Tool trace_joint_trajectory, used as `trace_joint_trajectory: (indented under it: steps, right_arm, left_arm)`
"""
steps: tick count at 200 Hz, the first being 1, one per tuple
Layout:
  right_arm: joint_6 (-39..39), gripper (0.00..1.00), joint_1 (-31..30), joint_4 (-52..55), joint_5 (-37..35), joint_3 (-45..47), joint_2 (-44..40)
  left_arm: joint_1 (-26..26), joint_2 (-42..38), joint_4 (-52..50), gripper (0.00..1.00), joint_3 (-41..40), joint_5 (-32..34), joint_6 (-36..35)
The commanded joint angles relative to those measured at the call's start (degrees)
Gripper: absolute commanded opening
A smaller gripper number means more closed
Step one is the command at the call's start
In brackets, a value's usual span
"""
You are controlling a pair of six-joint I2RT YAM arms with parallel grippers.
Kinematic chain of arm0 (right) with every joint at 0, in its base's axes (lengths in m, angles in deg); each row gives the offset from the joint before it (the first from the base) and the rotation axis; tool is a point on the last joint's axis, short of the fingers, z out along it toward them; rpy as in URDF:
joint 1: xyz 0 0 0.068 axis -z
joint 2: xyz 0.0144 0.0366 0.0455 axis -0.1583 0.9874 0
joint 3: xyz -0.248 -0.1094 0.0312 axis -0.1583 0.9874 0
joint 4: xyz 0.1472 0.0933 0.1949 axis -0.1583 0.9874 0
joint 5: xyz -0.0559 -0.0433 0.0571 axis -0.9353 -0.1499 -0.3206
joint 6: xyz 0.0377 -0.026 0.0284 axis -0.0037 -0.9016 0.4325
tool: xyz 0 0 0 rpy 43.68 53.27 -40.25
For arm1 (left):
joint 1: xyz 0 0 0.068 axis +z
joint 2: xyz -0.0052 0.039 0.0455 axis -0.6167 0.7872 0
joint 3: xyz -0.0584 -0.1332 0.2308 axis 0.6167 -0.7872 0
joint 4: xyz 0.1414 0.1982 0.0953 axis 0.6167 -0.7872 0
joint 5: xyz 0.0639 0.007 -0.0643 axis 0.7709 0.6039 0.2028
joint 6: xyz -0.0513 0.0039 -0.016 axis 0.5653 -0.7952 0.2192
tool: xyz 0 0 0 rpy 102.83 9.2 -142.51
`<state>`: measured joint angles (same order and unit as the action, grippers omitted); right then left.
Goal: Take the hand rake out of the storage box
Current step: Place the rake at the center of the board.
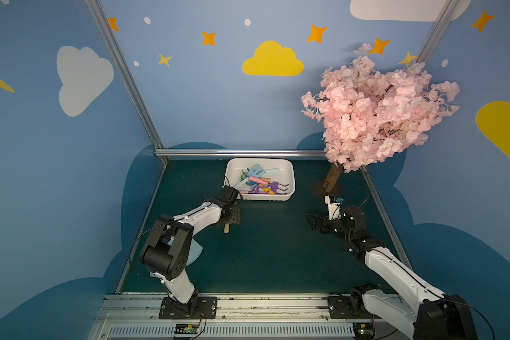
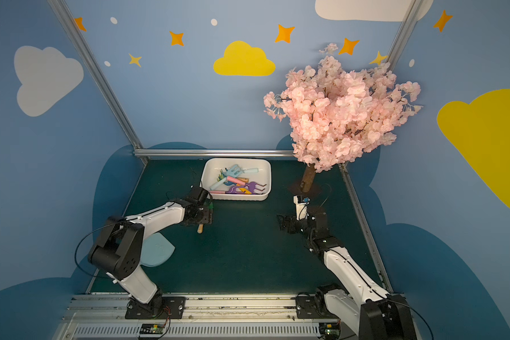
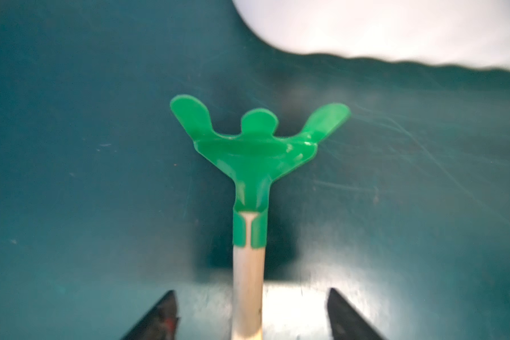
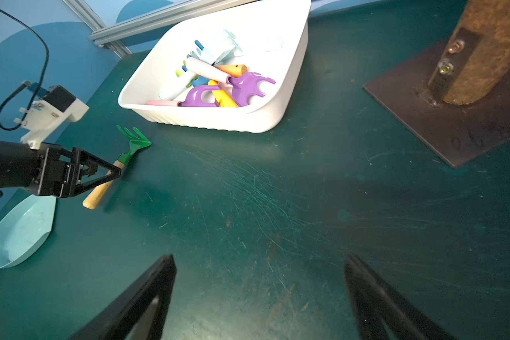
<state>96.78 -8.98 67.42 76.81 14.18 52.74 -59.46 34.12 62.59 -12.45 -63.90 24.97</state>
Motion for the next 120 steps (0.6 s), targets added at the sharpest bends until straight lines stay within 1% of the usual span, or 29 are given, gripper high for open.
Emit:
trace_joint_trajectory:
  steps: [1,6,27,43,51,76,83,97,112,120]
  right_arm:
    - [-0.16,0.87,-3.67,3.23,-2.23,-6.37,2.44]
    - [-0.2,0.86,-5.09,4.1,-3.8,-7.86,3.31]
    - [-2.01,0.81,-11.74,8.49,-11.54,-16.69,9.47]
    - [-2.94,0.8,-14.4,11.34,-13.64,-23.39,15.45]
    - [-3.32,0.77,-15.14,12.26,-14.16,-26.42,18.49]
    - [-5.49,0.76,-16.82,14.97,-14.58,-36.95,29.38]
    - [-6.58,0.76,-16.98,16.14,-14.12,-40.3,32.83]
    - [-9.92,0.77,-16.99,19.67,-11.69,-47.39,39.46]
    - [-11.64,0.74,-16.99,23.79,-15.77,-55.22,46.26]
    - [-13.16,0.72,-17.08,27.05,-16.35,-60.15,50.06]
  left_arm:
    - [0.01,-3.83,0.52,0.98,-2.01,-1.21,-0.78]
    - [-0.02,-4.65,0.8,1.0,-2.58,-1.26,-0.79]
    - [0.15,-8.39,2.69,1.0,-5.45,-1.34,-1.03]
    - [0.54,-11.99,4.46,1.0,-8.2,-1.89,-2.01]
    - [0.67,-14.01,5.68,1.0,-9.78,-2.22,-2.84]
    - [1.6,-20.3,10.52,1.0,-15.68,-1.82,-3.91]
    - [1.81,-21.27,12.52,1.0,-17.59,-2.5,-4.11]
    - [2.02,-23.11,14.0,1.0,-18.95,-4.19,-4.4]
    - [2.04,-24.3,14.48,1.0,-19.16,-6.6,-4.85]
    - [2.03,-24.69,15.24,1.0,-19.47,-7.77,-5.19]
